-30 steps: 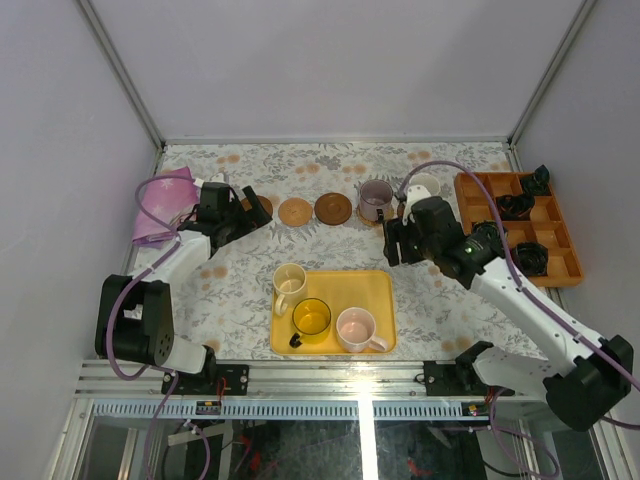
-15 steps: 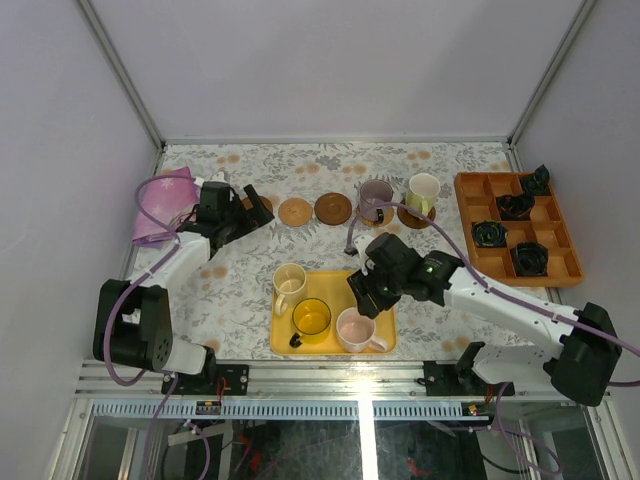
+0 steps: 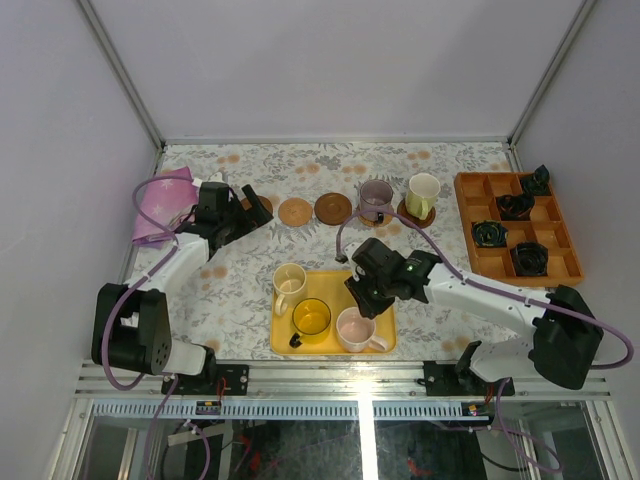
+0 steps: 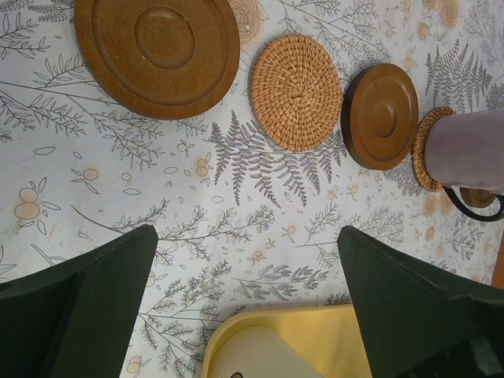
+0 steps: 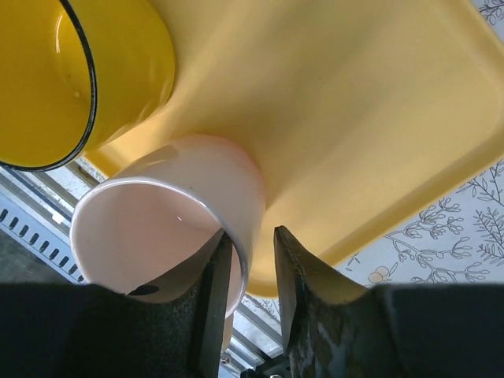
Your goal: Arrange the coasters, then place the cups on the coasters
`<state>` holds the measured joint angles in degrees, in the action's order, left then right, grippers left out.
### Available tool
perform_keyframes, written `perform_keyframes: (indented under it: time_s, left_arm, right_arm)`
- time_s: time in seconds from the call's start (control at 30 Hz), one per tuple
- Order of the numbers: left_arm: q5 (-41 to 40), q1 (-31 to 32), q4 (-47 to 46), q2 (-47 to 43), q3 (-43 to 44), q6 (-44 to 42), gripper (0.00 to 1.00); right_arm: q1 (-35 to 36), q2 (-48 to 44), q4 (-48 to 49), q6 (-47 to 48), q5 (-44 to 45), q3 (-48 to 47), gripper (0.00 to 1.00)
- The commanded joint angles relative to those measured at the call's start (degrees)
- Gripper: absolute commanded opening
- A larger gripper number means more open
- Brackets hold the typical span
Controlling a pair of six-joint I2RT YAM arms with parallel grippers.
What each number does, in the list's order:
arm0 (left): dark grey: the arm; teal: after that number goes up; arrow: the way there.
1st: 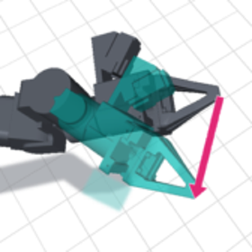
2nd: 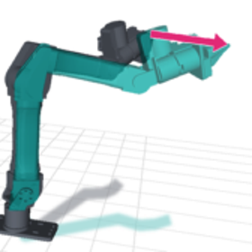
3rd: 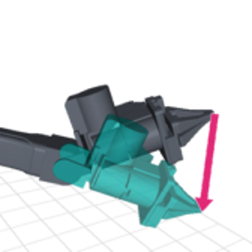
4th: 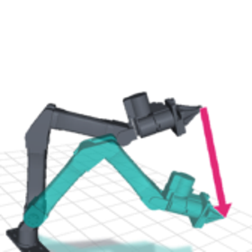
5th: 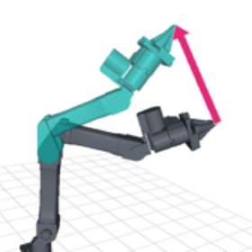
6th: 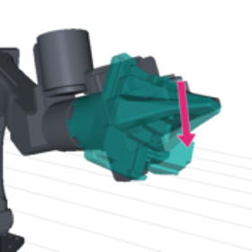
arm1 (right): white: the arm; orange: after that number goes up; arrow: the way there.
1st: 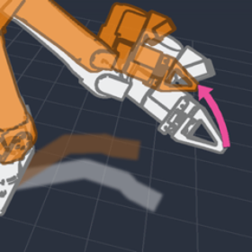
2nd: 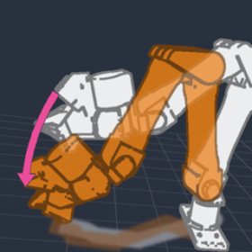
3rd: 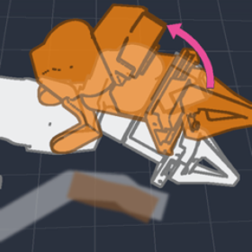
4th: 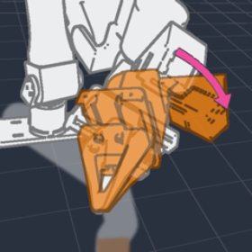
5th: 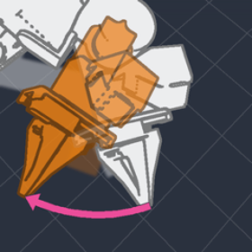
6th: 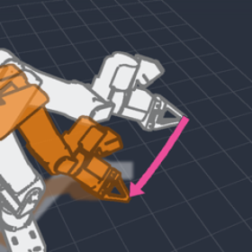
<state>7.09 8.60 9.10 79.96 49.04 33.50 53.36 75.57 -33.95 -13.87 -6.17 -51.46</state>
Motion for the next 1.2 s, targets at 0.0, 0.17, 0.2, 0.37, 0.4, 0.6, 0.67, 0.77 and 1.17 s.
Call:
perform_keyframes:
  time_s: [0.0, 0.17, 0.2, 0.37, 0.4, 0.6, 0.67, 0.77, 1.17]
  left_arm:
    - [-1.2, 0.2, 0.5, -0.9, 0.3, 0.3, 0.99]
    - [-1.2, 0.2, 1.2, -0.4, 0.9, -0.2, 0.99]
    - [-1.2, 0.2, 1.3, -0.4, 1.0, -0.4, 0.99]
    - [-1.2, 0.2, 1.7, 0.1, 1.1, -0.9, 0.99]
    - [-1.1, 0.3, 1.6, 0.3, 1.1, -0.9, 0.99]
    - [-0.2, 0.3, 1.1, 1.1, 0.7, -0.5, 0.99]
    - [-0.1, 0.3, 1.0, 1.1, 0.7, -0.5, 0.99]
    - [-0.1, 0.3, 1.0, 1.0, 0.3, -0.6, 0.99]
    - [0.5, 0.5, 0.9, 1.1, 0.5, -1.0, 0.99]
  right_arm:
    - [0.5, 1.9, 1.6, 0.4, 3.8, -2.2, 0.31]
    - [0.6, 3.9, 1.9, -0.9, 8.2, -3.6, 0.08]
    - [0.6, 4.1, 2.0, -1.4, 9.8, -3.8, 0.02]
    - [0.5, 4.4, 2.5, -6.0, 19.6, -5.1, 0.0]
    - [0.6, 4.4, 2.5, -7.3, 22.6, -5.6, 0.0]
    - [0.6, 6.4, 4.9, -10.7, 30.8, -7.8, 0.01]
    - [0.5, 8.5, 4.2, -11.9, 32.4, -9.7, 0.08]
    - [0.6, 11.9, 1.2, -13.2, 33.2, -13.2, 0.23]
    - [0.5, 6.0, -0.2, -15.3, 36.6, -12.9, 0.57]
